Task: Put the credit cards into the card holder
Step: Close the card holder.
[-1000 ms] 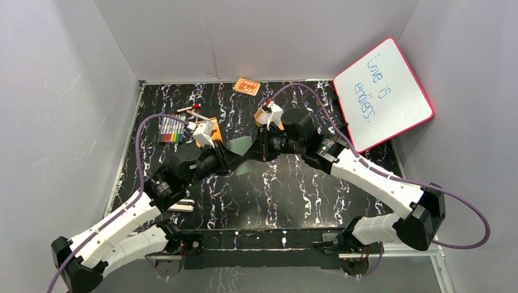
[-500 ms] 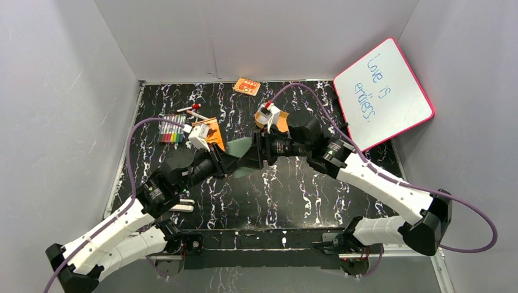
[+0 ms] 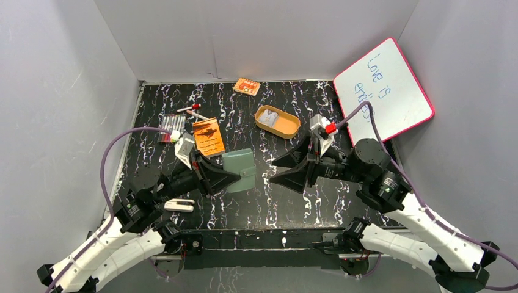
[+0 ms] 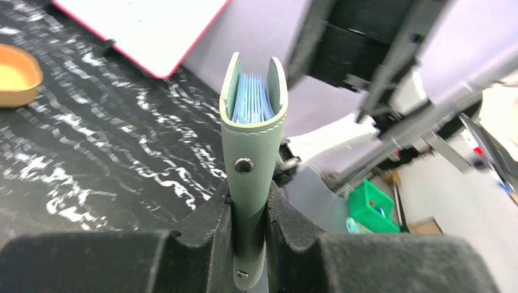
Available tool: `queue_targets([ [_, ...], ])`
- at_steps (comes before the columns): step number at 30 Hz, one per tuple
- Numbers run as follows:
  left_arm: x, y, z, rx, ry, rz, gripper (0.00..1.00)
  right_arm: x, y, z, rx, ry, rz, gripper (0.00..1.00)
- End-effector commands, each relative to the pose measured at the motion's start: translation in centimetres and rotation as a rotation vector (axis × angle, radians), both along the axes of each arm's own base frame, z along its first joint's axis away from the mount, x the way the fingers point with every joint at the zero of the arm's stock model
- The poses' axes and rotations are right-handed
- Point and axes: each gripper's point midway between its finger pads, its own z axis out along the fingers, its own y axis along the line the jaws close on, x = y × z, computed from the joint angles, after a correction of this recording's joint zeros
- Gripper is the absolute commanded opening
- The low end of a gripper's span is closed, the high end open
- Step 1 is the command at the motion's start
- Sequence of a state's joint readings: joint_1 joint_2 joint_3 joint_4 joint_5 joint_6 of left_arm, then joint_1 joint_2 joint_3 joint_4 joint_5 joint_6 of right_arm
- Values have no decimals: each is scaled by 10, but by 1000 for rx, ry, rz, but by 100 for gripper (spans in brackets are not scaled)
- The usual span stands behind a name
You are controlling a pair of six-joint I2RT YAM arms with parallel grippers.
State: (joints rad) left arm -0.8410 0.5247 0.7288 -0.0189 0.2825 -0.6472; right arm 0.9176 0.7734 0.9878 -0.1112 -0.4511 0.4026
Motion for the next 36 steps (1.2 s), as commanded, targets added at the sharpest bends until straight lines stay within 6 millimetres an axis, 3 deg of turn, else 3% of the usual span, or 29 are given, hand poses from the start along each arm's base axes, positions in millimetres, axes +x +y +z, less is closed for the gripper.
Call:
queue_targets([
  [1, -47, -8, 33, -78, -176, -267, 0, -4, 12, 12, 113, -29, 63, 66],
  [9, -63, -15, 47, -143, -200, -387, 0, -27, 13, 40, 227, -8, 199, 70],
  [19, -61, -23, 46, -150, -182, -416, 0, -33, 18, 38, 207, 37, 266, 64],
  [26, -54, -26, 39, -130, -147, -394, 0, -31, 23, 37, 204, 74, 273, 50],
  [31, -50, -26, 35, -117, -134, -373, 0, -28, 24, 37, 204, 78, 257, 23],
  [34, -48, -27, 29, -100, -116, -363, 19, -25, 23, 38, 218, 73, 235, 1],
  [36, -45, -27, 20, -76, -76, -344, 39, -22, 21, 39, 237, 72, 205, 0],
])
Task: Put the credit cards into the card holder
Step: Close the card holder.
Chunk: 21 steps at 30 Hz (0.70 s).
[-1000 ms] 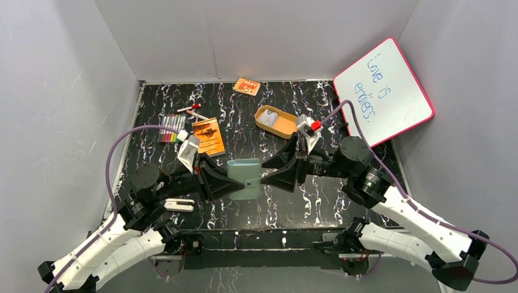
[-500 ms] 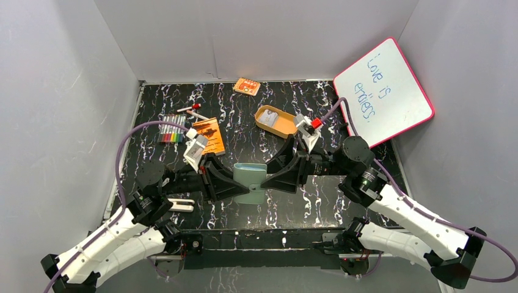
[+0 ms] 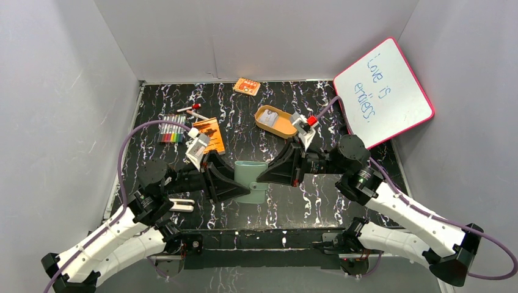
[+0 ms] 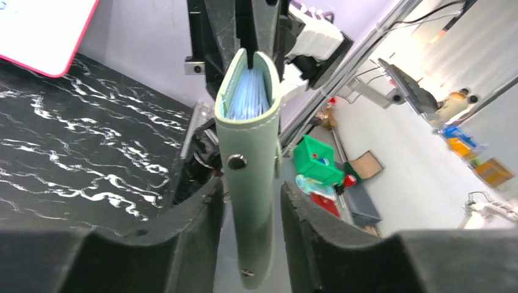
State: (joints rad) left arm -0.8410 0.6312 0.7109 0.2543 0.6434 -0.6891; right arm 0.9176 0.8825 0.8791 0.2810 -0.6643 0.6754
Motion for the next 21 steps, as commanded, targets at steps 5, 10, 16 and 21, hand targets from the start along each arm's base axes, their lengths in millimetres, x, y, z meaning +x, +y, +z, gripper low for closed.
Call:
queue_targets([
  [5, 7, 9, -23, -1, 107, 93, 64, 15, -17, 35, 169, -38, -168, 0],
  [10, 7, 11, -19, -85, 124, 95, 65, 23, -15, 33, 198, -13, -205, 0],
  [16, 12, 10, -10, -142, 122, 111, 65, 26, -10, 28, 210, 24, -199, 0],
  [21, 16, 10, -3, -199, 119, 123, 65, 29, -9, 25, 211, 36, -204, 0],
])
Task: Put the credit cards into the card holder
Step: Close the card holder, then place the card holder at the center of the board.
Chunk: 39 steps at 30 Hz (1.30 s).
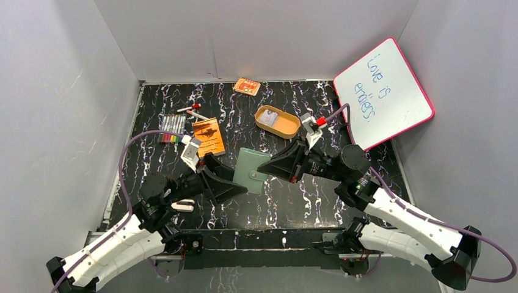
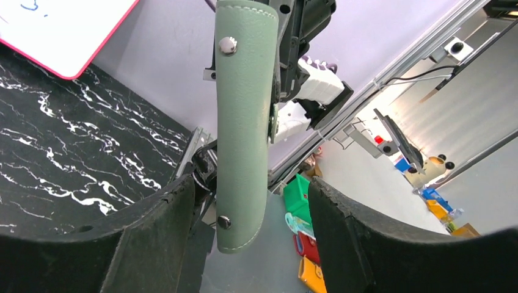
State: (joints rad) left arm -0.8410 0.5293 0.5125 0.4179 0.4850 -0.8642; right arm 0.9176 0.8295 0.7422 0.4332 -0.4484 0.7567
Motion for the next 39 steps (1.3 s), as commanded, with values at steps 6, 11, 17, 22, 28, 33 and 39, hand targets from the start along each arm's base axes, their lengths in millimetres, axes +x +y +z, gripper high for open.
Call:
queue_targets([
  [6, 0, -2, 16, -87, -32, -9, 46, 2, -4, 29, 111, -44, -24, 0],
  [11, 3, -1, 12, -83, -24, 11, 9, 2, -3, 27, 95, -37, -18, 0],
  [17, 5, 2, 7, -71, -21, 38, 0, 8, -2, 16, 39, -26, -54, 7],
  [22, 21, 11, -4, -15, 11, 157, 0, 12, -10, 12, -19, -57, -110, 73],
  [28, 53, 37, -30, 153, 71, 399, 0, 30, -35, 0, -186, -129, -285, 84],
  [33, 85, 64, -89, 478, 219, 625, 0, 62, -65, -27, -395, -118, -503, 89],
  [39, 80, 47, -121, 628, 249, 520, 0, 81, -89, -57, -474, -70, -661, 91],
])
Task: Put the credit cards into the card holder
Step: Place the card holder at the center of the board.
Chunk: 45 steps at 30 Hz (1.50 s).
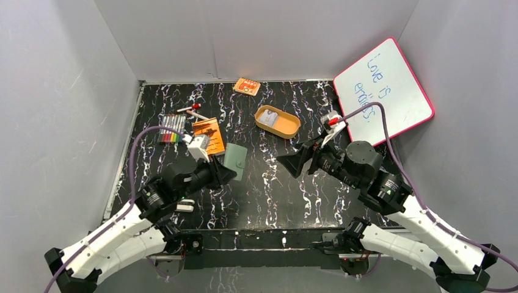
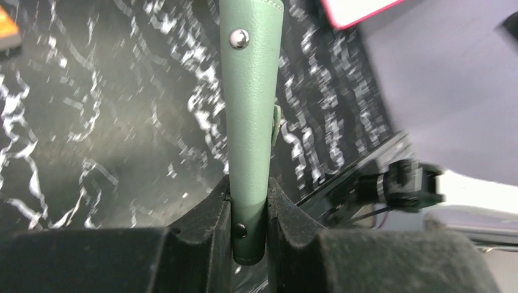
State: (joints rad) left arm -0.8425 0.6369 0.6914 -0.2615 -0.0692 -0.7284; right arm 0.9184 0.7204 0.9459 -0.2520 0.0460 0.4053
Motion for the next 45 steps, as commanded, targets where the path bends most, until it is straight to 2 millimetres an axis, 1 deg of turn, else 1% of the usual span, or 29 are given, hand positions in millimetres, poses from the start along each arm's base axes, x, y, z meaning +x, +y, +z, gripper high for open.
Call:
queue_targets([
  [1, -9, -3, -13, 73, 8, -80, 0, 11, -19, -21, -65, -10, -102, 91],
  [3, -22, -13, 3, 16, -53, -187, 0, -6, -3, -20, -55, -17, 31, 91],
  [6, -44, -20, 26, -59, -144, -326, 0, -29, 14, -7, -12, -43, 201, 91],
  [9, -62, -22, 40, -106, -198, -422, 0, -44, 22, 5, 28, -70, 303, 91],
  [13, -81, -26, 52, -169, -252, -525, 0, -59, 37, 13, 76, -66, 424, 89],
  [16, -95, -31, 66, -229, -291, -610, 0, -69, 43, 23, 136, -70, 493, 89],
  [17, -99, -32, 66, -238, -288, -635, 0, -73, 44, 30, 164, -87, 518, 88],
  [18, -104, -33, 73, -262, -309, -665, 0, -78, 45, 35, 187, -101, 545, 88],
  [21, -112, -36, 83, -302, -328, -718, 0, -88, 44, 44, 231, -125, 597, 87],
  [27, -118, -35, 98, -344, -369, -747, 0, -87, 45, 43, 224, -112, 597, 86],
  [34, -120, -37, 97, -349, -358, -763, 0, -88, 48, 41, 210, -91, 611, 85],
  [36, -119, -38, 97, -351, -357, -764, 0, -88, 51, 39, 204, -75, 629, 81],
  [42, -116, -40, 94, -338, -347, -759, 0, -91, 58, 35, 202, -38, 672, 56],
  [45, -114, -40, 92, -327, -342, -753, 0, -91, 59, 34, 218, -34, 674, 48],
])
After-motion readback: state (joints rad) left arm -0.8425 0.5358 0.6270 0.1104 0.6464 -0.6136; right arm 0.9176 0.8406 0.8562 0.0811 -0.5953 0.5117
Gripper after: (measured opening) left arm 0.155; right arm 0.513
